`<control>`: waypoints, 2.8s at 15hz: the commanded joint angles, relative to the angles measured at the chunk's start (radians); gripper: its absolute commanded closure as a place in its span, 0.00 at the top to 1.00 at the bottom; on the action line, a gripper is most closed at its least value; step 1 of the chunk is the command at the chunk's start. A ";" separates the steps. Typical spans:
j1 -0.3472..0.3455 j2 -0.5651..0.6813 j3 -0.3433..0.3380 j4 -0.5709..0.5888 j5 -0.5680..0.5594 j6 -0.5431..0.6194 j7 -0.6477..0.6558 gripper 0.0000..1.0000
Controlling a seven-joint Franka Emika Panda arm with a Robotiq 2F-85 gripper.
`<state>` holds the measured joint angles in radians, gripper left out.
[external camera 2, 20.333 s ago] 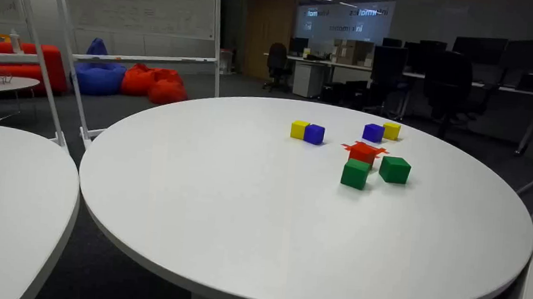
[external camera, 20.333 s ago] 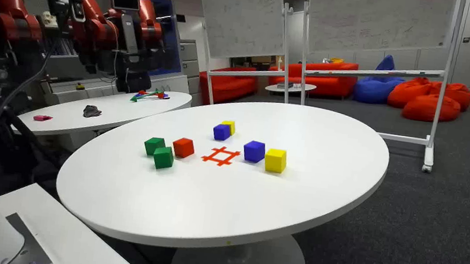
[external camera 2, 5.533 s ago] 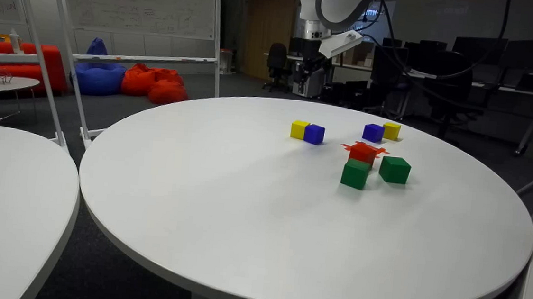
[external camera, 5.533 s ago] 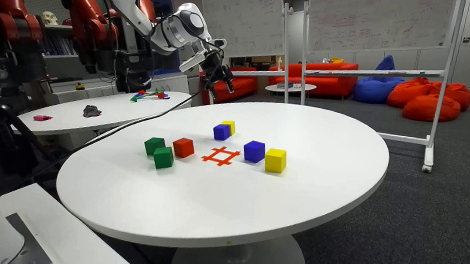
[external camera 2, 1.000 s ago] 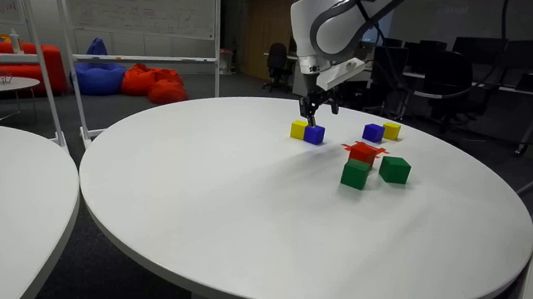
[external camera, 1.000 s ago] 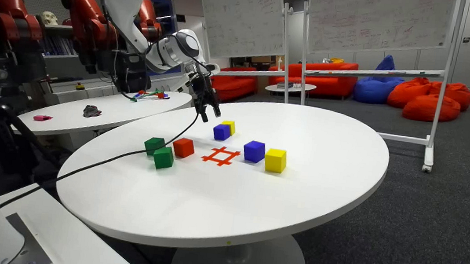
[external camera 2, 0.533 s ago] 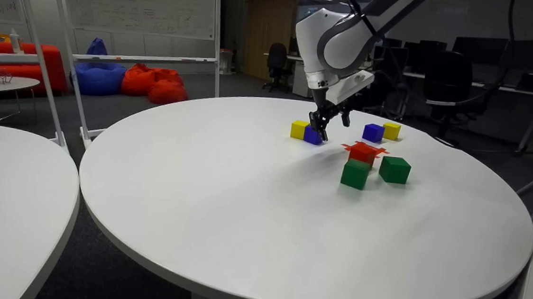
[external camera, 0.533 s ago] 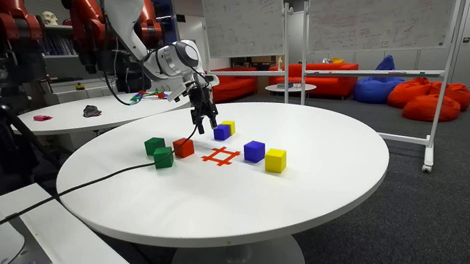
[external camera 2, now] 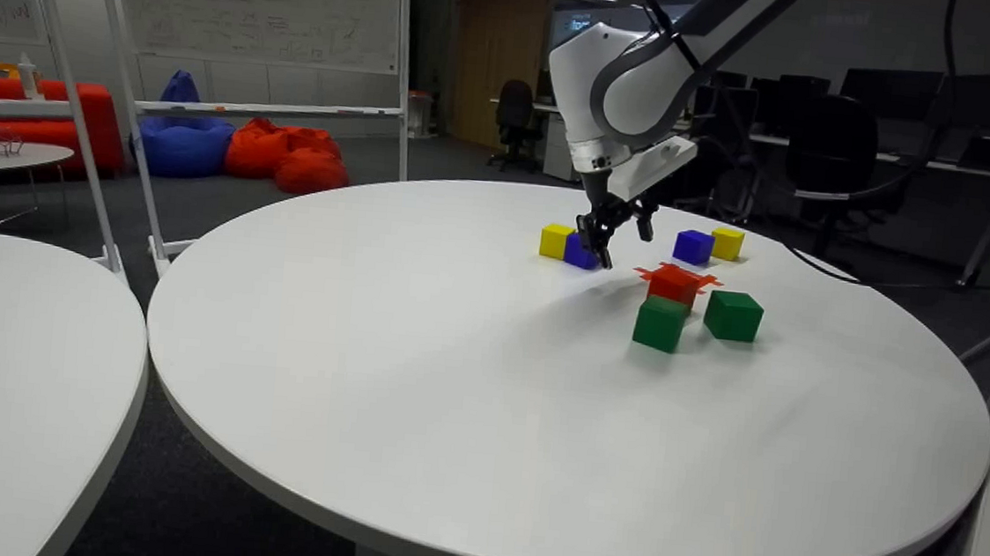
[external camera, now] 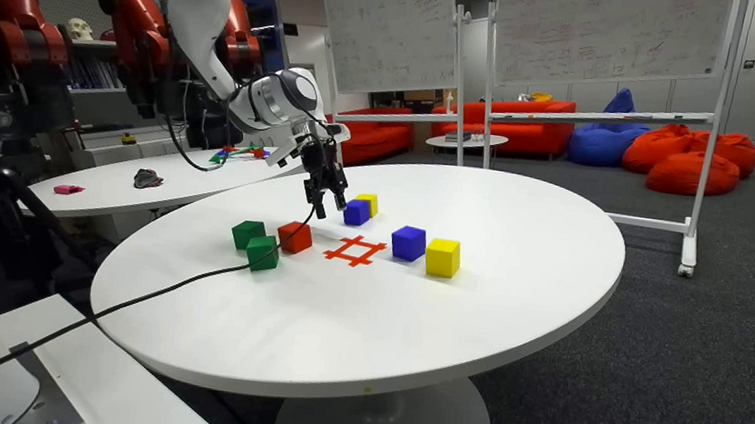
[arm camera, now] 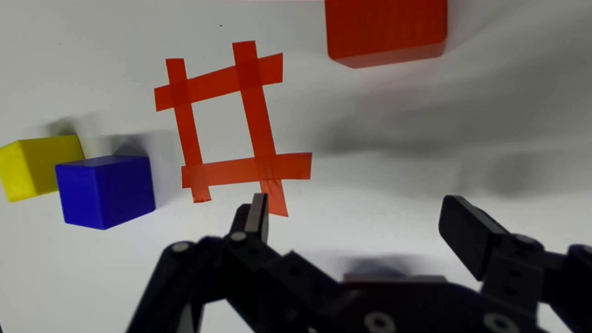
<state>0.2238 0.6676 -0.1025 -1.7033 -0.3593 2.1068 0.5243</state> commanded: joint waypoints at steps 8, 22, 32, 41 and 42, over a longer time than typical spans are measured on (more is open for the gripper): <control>0.066 -0.086 -0.002 -0.164 -0.029 0.060 0.054 1.00; 0.083 -0.071 0.010 -0.138 -0.028 0.041 0.070 1.00; 0.116 -0.130 0.006 -0.181 -0.060 0.048 0.108 1.00; 0.111 -0.188 0.023 -0.214 -0.107 0.048 0.131 1.00; 0.106 -0.139 0.028 -0.154 -0.088 0.027 0.129 1.00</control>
<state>0.3458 0.5282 -0.0924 -1.8603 -0.4385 2.1388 0.6476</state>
